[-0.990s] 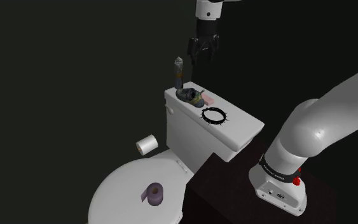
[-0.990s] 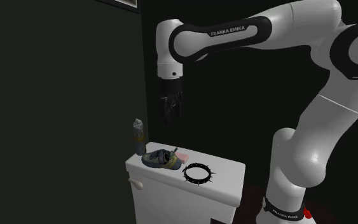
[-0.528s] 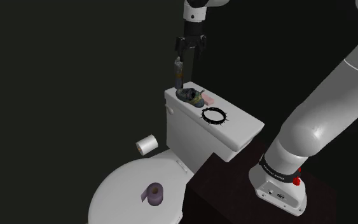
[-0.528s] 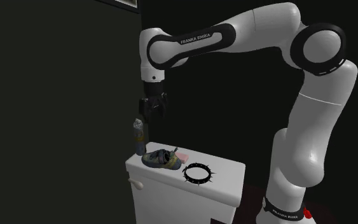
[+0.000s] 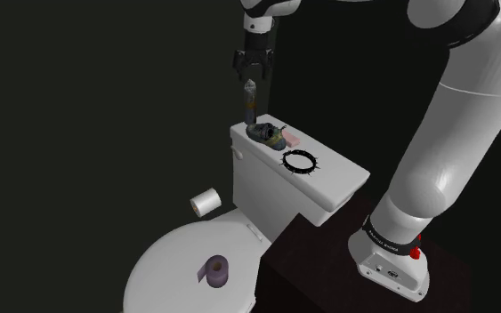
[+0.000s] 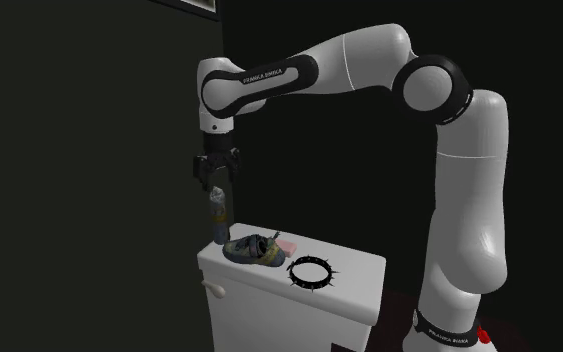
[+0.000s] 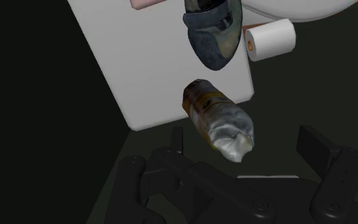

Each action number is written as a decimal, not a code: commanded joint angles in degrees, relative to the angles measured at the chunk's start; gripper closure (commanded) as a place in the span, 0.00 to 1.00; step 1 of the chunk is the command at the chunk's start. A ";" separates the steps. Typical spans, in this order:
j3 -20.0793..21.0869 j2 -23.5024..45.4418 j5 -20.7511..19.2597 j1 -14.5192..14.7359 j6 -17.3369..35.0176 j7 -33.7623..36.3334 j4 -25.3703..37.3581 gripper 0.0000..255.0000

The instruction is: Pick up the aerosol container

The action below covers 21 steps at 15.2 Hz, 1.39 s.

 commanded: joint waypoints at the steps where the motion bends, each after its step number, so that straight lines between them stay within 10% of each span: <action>1: -0.30 2.73 0.07 -0.26 0.22 0.75 2.90 0.00; 10: -0.30 3.33 0.07 -0.26 5.87 0.76 -2.15 0.00; 11: -0.32 3.32 0.08 -0.29 5.87 0.71 -2.17 1.00; 21: -0.30 3.21 0.07 -0.26 5.13 0.76 -1.54 1.00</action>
